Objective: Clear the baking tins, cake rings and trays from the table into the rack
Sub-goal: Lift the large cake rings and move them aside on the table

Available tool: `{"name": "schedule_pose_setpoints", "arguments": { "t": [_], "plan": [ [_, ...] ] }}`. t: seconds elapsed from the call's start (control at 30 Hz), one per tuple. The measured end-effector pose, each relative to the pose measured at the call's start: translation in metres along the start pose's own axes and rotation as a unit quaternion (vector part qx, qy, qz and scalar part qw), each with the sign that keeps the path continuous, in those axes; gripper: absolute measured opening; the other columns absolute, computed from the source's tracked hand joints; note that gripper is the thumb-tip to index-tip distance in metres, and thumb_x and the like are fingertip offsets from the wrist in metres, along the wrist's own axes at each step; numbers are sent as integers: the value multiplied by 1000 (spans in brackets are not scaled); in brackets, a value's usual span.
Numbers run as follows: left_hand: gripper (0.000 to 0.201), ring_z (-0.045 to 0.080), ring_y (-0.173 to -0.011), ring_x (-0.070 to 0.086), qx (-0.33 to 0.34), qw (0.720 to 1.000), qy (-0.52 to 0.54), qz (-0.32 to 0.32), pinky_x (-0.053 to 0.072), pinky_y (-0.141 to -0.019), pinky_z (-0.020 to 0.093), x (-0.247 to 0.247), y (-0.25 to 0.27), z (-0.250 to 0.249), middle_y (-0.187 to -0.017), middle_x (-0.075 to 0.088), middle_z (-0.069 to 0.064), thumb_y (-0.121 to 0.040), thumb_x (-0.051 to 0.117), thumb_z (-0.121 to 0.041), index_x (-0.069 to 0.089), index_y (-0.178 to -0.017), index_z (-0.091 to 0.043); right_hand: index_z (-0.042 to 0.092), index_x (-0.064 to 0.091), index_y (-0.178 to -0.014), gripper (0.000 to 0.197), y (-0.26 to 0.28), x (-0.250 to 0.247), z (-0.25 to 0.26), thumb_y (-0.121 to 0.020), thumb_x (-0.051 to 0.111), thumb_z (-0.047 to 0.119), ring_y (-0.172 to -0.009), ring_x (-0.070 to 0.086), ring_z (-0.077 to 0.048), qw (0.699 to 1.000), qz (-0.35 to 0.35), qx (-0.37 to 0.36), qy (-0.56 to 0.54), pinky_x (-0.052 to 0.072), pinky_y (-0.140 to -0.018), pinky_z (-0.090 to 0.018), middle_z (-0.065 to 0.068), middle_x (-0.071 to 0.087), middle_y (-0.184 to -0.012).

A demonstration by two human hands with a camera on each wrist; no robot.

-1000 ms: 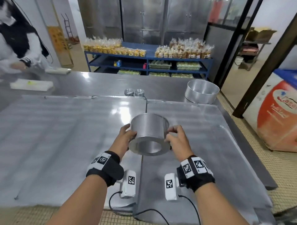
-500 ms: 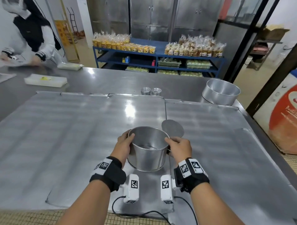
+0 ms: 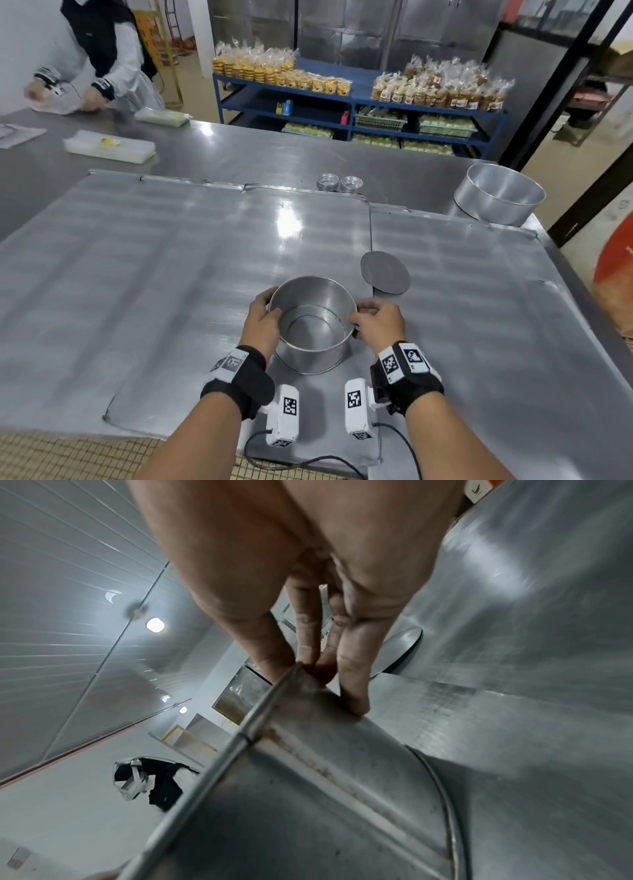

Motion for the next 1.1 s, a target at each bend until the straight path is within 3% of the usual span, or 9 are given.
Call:
{"name": "schedule_pose_setpoints", "arguments": {
  "t": [0.1,0.23,0.3,0.37,0.5,0.63,0.8,0.93,1.1],
  "plan": [
    [37,21,-123,53,19,999,-24,-41,44,-107,38,1,-3,2,-135,55,4,-100,44,-5,56,-132,-19,18,72,-79,19,-12,3,3,-67,76,4,-75,72,-26,1000,27,-12,8,62,-69,-44,-5,72,-78],
    [30,20,-123,52,48,994,-57,-75,40,-110,38,6,-5,7,-134,54,5,-103,41,-12,56,-128,-21,10,69,-82,8,-36,-4,12,-85,74,15,-67,69,-28,998,61,8,-23,61,-59,-42,-13,69,-80],
    [28,20,-122,52,55,992,-63,-91,40,-108,37,9,-6,10,-133,55,5,-105,41,-15,57,-127,-21,9,67,-86,3,-57,-12,17,-88,69,9,-66,63,-24,998,57,-1,18,61,-65,-43,-12,66,-84],
    [27,19,-122,53,57,991,-62,-102,41,-108,37,10,-4,11,-132,56,4,-105,41,-19,58,-126,-21,10,69,-101,19,-88,-22,20,-83,71,5,-78,64,-24,986,49,-46,154,58,-79,-39,-9,68,-94],
    [27,16,-121,55,59,991,-44,-109,44,-106,36,10,-1,9,-130,59,1,-106,43,-22,60,-126,-20,18,57,-132,63,-142,-34,27,-72,76,18,-127,48,-30,886,64,-130,440,36,-107,-32,-12,59,-131],
    [27,14,-120,56,66,990,-51,-115,42,-99,25,11,2,6,-129,61,-1,-106,43,-20,61,-126,-19,23,40,-145,90,-179,-38,34,-66,83,34,-134,41,-31,822,90,-151,541,27,-111,-33,-8,50,-142],
    [26,11,-119,55,66,988,-80,-116,41,-100,25,11,3,7,-128,60,-4,-106,42,-23,60,-126,-24,28,12,-156,134,-220,-42,35,-51,91,54,-149,7,-34,787,157,-119,584,19,-119,-46,-6,22,-160],
    [27,12,-119,56,70,987,-85,-120,42,-99,24,11,3,9,-128,60,-4,-106,42,-23,59,-126,-23,30,16,-155,144,-225,-38,44,-36,94,57,-141,26,-38,778,163,-117,595,34,-113,-49,-14,37,-149],
    [26,12,-117,56,79,985,-95,-118,41,-94,19,10,1,11,-127,61,-3,-107,41,-23,59,-126,-23,33,34,-139,131,-211,-38,49,-27,97,51,-129,32,-38,795,99,-136,583,42,-103,-55,-11,28,-134]
  ]
}}
Point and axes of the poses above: each hand's wrist, its own y-axis away from the middle knuckle, its own x-axis out of the palm, z = x × y, the point moved 2 cm from there along -y, towards the middle knuckle
